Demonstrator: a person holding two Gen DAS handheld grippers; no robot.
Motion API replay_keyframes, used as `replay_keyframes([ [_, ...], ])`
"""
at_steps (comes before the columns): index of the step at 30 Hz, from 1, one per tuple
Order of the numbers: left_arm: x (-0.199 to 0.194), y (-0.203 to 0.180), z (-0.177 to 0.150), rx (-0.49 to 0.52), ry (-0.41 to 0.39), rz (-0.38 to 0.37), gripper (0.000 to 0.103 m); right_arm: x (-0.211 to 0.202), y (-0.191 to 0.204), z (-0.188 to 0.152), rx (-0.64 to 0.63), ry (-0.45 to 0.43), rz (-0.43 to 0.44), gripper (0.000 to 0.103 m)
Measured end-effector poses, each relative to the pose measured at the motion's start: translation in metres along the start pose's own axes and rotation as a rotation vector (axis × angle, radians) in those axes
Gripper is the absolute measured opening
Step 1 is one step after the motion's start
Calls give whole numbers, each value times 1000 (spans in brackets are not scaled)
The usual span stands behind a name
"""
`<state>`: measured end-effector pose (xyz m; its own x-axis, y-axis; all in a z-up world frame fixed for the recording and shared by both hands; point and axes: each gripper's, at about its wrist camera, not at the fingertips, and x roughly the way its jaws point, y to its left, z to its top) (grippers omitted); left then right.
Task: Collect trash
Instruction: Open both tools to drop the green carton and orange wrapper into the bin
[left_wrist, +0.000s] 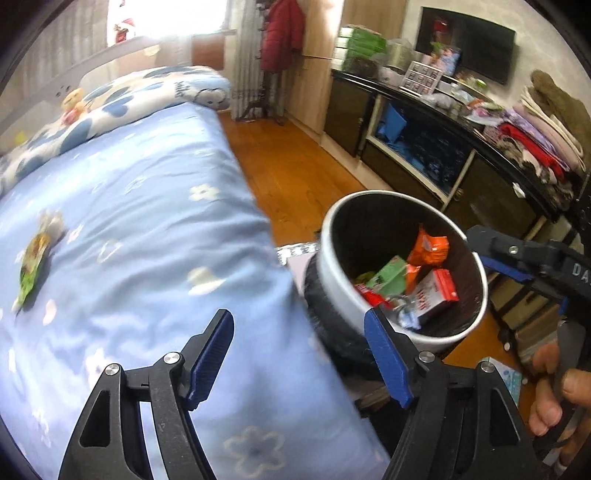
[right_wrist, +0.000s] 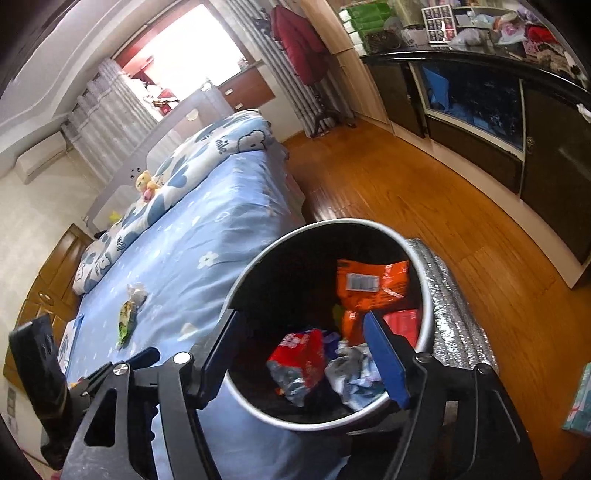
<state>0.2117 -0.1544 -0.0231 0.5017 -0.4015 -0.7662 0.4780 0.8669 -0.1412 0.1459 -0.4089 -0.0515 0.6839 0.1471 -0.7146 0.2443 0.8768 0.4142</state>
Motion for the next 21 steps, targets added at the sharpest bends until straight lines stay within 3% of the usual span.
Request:
replay_keyframes([
  [12, -43, 70, -39, -176, -37, 73, 73, 16, 71, -19, -124, 29, 69, 72],
  [21, -67, 114, -56, -253, -58, 135, 73, 42, 125, -35, -211, 75, 135, 72],
])
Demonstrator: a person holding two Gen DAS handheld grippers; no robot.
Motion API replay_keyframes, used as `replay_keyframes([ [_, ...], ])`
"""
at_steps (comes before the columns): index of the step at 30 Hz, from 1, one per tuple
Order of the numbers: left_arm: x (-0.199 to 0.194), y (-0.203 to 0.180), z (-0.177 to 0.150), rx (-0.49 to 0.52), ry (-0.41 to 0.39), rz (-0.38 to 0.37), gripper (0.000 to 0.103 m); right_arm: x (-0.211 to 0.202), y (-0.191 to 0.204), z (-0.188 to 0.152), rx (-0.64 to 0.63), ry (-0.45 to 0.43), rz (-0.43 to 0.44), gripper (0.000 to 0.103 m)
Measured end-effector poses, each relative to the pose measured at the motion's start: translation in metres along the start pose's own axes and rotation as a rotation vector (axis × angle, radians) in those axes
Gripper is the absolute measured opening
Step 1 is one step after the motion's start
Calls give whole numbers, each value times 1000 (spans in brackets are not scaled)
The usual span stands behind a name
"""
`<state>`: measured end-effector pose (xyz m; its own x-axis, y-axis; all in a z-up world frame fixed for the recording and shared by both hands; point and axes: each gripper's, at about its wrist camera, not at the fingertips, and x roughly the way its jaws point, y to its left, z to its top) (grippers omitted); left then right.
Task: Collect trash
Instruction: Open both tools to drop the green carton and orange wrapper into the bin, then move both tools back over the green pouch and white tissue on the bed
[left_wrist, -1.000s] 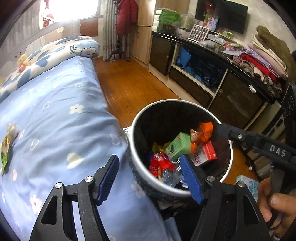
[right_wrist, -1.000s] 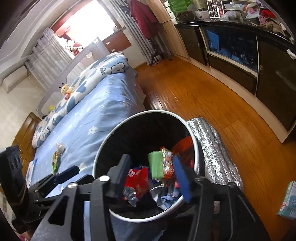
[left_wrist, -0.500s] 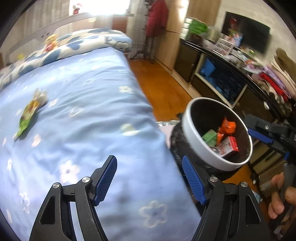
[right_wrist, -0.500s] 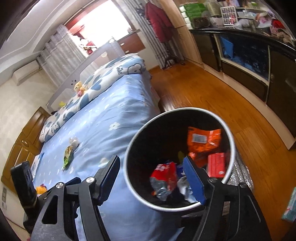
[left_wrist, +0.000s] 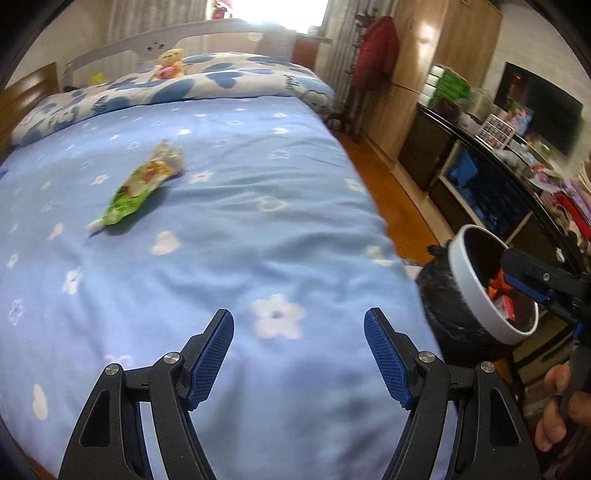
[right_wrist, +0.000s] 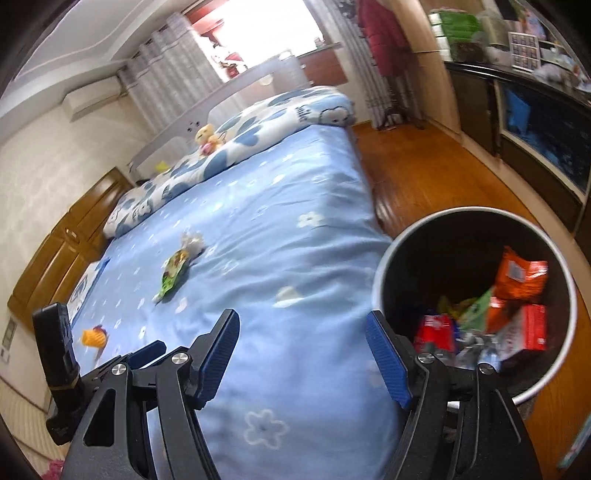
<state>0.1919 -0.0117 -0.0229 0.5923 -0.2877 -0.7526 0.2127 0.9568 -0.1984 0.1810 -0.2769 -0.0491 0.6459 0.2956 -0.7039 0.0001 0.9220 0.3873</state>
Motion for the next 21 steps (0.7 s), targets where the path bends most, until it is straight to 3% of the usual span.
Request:
replay_keyframes([
  [21, -3, 100, 18, -125, -4, 152, 73, 86, 82, 2, -129, 114, 129, 72],
])
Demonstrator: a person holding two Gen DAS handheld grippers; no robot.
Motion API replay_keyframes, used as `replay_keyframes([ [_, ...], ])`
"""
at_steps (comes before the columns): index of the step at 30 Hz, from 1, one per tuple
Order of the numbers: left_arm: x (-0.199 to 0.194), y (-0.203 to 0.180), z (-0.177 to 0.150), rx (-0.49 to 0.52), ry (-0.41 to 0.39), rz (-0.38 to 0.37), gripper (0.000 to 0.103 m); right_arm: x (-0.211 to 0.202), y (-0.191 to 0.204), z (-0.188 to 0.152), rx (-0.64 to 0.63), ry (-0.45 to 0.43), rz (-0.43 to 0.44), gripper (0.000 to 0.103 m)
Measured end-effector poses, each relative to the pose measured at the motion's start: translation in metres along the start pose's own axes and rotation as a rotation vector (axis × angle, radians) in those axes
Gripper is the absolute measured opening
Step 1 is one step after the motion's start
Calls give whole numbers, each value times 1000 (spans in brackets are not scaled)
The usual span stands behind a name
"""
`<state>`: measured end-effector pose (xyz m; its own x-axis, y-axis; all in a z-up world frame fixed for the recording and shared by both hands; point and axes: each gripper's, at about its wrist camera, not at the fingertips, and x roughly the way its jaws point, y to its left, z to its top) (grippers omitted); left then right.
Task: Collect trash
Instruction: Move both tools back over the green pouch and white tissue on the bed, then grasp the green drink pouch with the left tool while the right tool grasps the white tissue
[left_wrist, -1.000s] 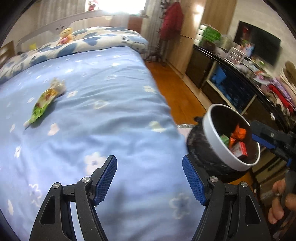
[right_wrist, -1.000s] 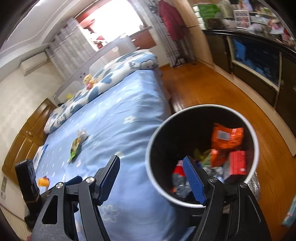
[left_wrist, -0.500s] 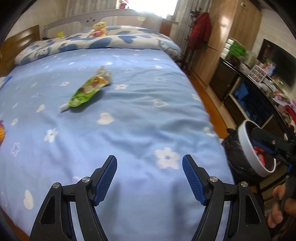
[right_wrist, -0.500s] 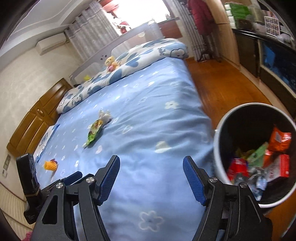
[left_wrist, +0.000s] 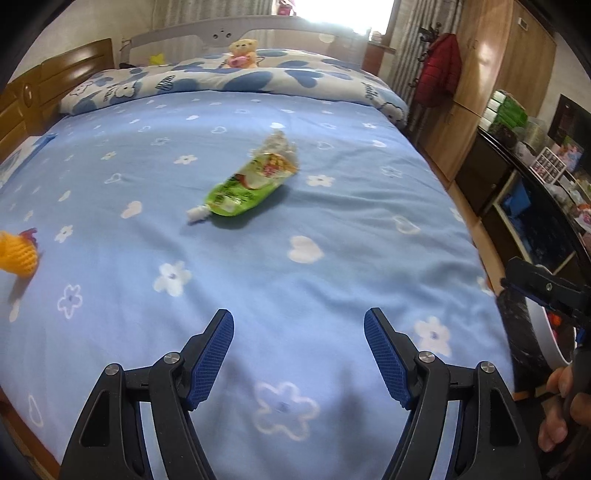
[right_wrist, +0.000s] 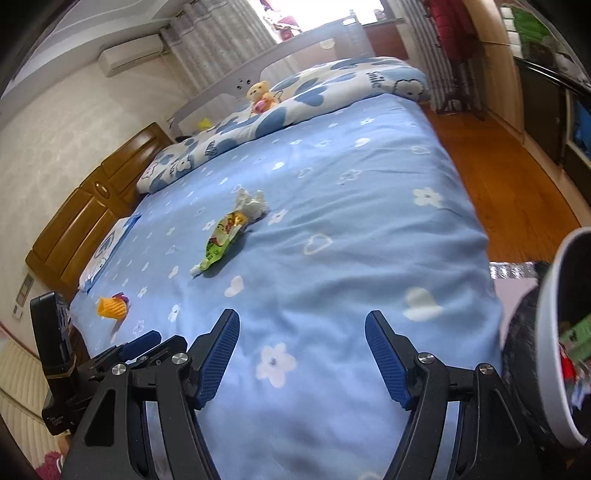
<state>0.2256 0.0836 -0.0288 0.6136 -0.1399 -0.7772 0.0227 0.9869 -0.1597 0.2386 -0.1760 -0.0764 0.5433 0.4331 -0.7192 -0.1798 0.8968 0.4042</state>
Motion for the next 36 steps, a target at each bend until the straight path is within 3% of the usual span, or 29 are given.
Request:
replay_keyframes([
  [16, 55, 51, 67, -4, 7, 60, 73, 85, 33, 58, -24, 49, 88, 72],
  [28, 134, 69, 123, 89, 61, -2, 73, 183, 51, 115, -22, 135, 160, 72],
  [36, 186, 76, 129, 133, 120, -40, 73, 250, 58, 141, -6, 191, 201, 72],
])
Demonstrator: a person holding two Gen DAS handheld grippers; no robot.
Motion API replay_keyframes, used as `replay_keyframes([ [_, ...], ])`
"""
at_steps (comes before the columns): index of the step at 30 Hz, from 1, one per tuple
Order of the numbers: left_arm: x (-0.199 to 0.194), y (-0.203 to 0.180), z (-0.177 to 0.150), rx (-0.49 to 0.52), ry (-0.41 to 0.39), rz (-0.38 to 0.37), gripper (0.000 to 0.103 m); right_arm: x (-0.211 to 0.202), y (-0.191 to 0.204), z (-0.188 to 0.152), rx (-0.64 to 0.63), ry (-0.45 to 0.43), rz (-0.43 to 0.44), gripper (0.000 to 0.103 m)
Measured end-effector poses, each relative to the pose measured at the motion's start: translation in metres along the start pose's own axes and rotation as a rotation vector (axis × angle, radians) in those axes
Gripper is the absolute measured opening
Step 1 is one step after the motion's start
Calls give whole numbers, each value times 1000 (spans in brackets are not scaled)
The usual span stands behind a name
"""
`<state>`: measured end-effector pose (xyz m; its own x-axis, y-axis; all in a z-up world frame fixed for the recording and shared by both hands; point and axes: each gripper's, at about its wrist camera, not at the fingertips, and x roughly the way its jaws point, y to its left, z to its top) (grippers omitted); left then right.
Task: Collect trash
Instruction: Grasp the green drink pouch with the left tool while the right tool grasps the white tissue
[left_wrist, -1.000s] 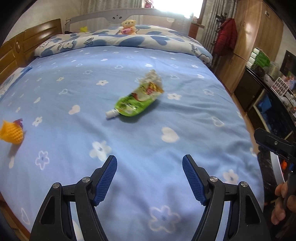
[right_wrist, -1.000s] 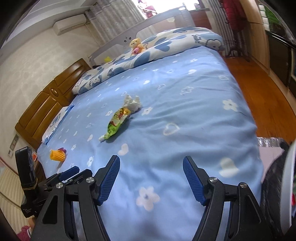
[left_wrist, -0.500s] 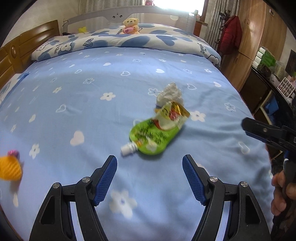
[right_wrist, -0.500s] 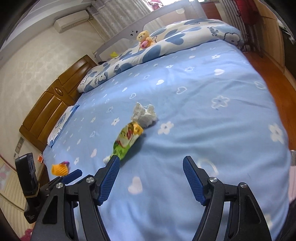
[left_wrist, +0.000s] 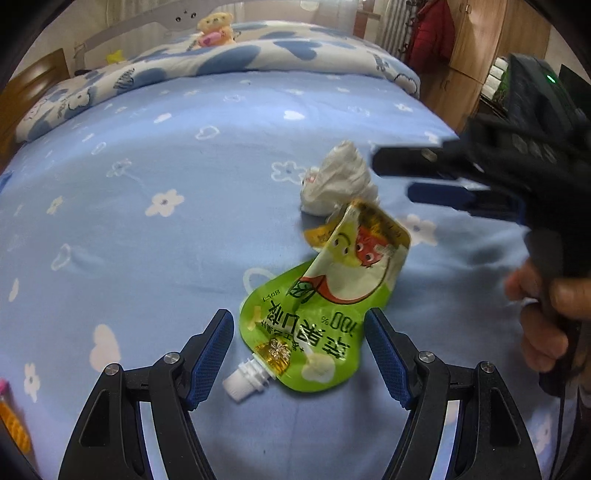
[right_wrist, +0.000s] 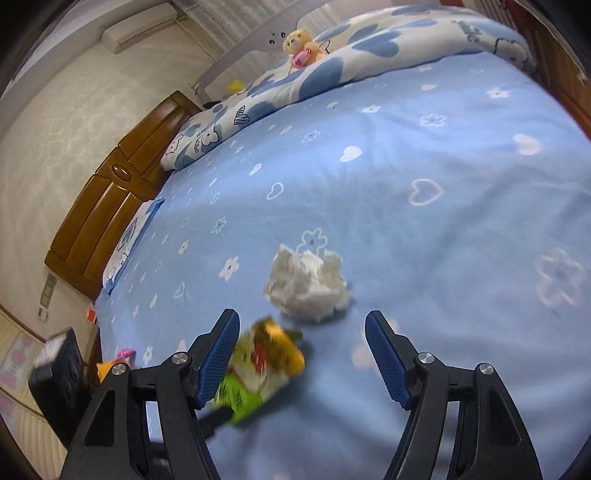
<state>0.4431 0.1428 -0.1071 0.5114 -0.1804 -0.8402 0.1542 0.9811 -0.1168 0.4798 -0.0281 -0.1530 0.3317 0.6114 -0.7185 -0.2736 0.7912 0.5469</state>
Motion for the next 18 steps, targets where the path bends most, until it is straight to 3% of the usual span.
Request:
replay_keyframes([
  [4, 19, 5, -5, -25, 17, -45, 62, 30, -7, 6, 20, 38, 10, 66],
  [5, 20, 5, -7, -23, 1, -41, 61, 37, -8, 6, 18, 53, 10, 61],
  [6, 21, 5, -7, -18, -8, -38, 58, 43, -10, 4, 14, 70, 6, 41],
  [9, 19, 7, -9, -37, -22, -47, 53, 37, -13, 0, 10, 52, 23, 31],
  [11, 16, 6, -12, -50, -28, -38, 49, 27, -14, -3, 17, 34, 31, 30],
  [12, 14, 5, -15, -56, -33, -32, 40, 19, -16, -6, 24, 22, 31, 28],
  [18, -9, -9, -28, -111, -52, -31, 32, -37, -27, -35, 60, -42, 37, 28],
])
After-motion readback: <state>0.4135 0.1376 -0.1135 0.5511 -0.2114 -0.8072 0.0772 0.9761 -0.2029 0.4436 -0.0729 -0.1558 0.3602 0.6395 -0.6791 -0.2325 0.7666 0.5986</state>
